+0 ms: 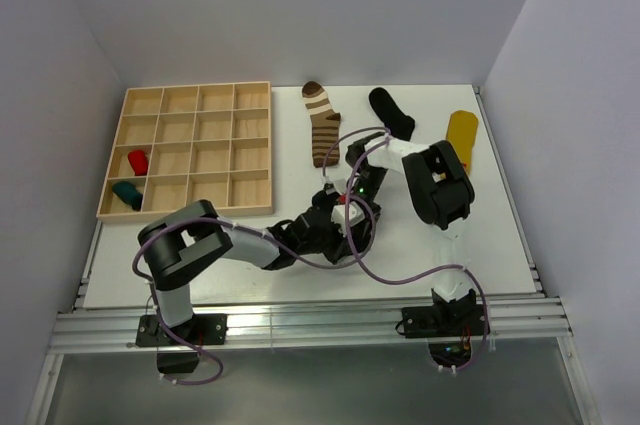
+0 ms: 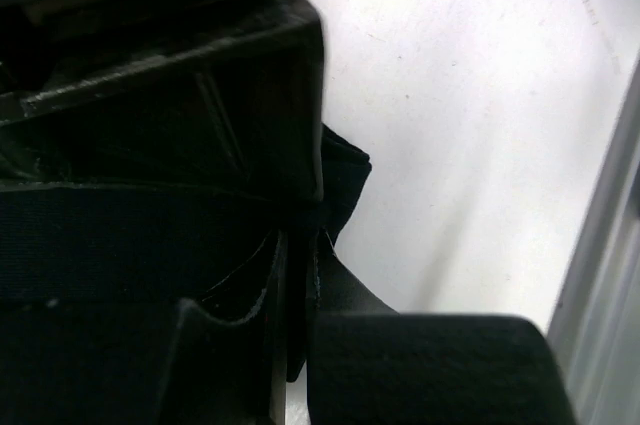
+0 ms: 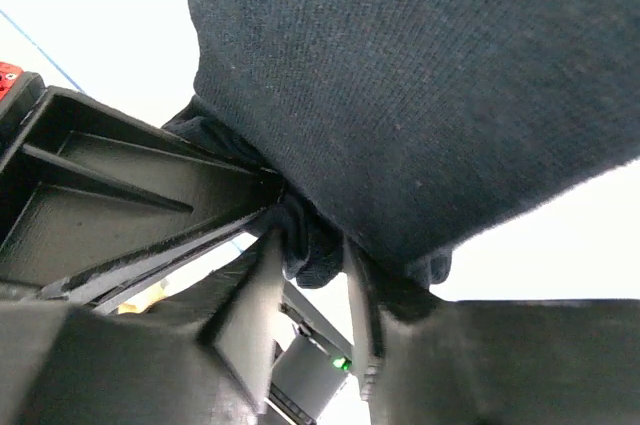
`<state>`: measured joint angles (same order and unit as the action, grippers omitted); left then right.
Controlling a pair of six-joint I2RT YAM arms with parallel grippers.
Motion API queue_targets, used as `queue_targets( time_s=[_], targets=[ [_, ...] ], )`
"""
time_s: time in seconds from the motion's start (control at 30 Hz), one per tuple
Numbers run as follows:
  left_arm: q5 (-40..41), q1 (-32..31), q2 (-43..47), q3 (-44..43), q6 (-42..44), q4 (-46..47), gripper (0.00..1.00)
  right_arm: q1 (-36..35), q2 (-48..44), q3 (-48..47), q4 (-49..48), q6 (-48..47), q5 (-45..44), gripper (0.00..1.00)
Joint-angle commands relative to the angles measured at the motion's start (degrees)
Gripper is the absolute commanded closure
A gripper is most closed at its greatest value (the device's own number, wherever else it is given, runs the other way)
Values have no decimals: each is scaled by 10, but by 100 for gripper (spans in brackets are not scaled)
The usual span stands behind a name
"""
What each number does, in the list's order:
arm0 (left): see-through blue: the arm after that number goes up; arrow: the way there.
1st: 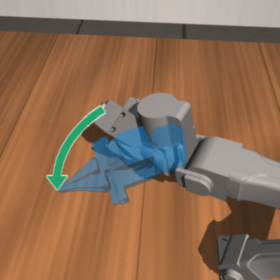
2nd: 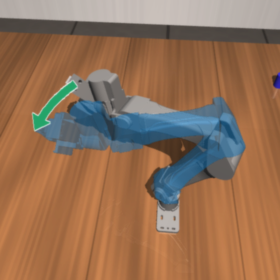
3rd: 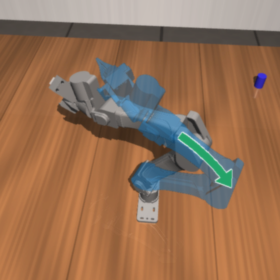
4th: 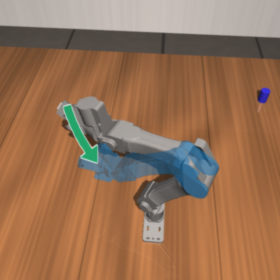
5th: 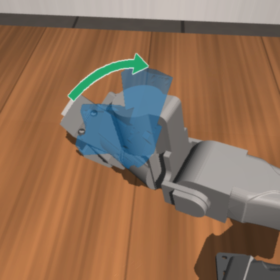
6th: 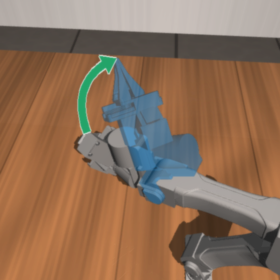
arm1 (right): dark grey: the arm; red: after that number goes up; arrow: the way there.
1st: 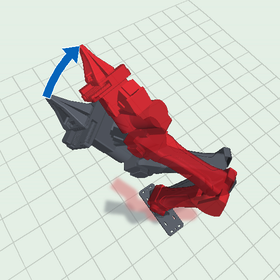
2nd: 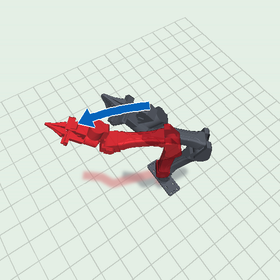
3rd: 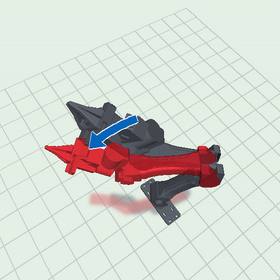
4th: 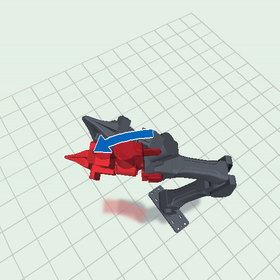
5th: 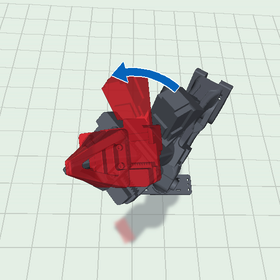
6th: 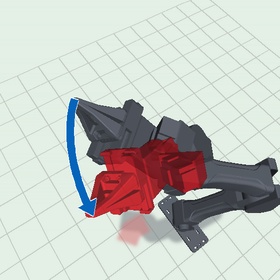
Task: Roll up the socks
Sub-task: Roll the sock at the center of the board.
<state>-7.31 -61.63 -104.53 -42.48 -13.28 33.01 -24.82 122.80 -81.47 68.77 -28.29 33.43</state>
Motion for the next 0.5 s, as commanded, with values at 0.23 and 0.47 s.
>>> queue_targets(
  time_s=[0.23,0.47],
  targets=[
    [-207,69,-62,-9,-110,-146,100,36,-94,25,-183,27,-50,49],
    [-299,117,-75,-49,-184,-181,100,100,-150,58,-240,46,-35,54]
  ],
)
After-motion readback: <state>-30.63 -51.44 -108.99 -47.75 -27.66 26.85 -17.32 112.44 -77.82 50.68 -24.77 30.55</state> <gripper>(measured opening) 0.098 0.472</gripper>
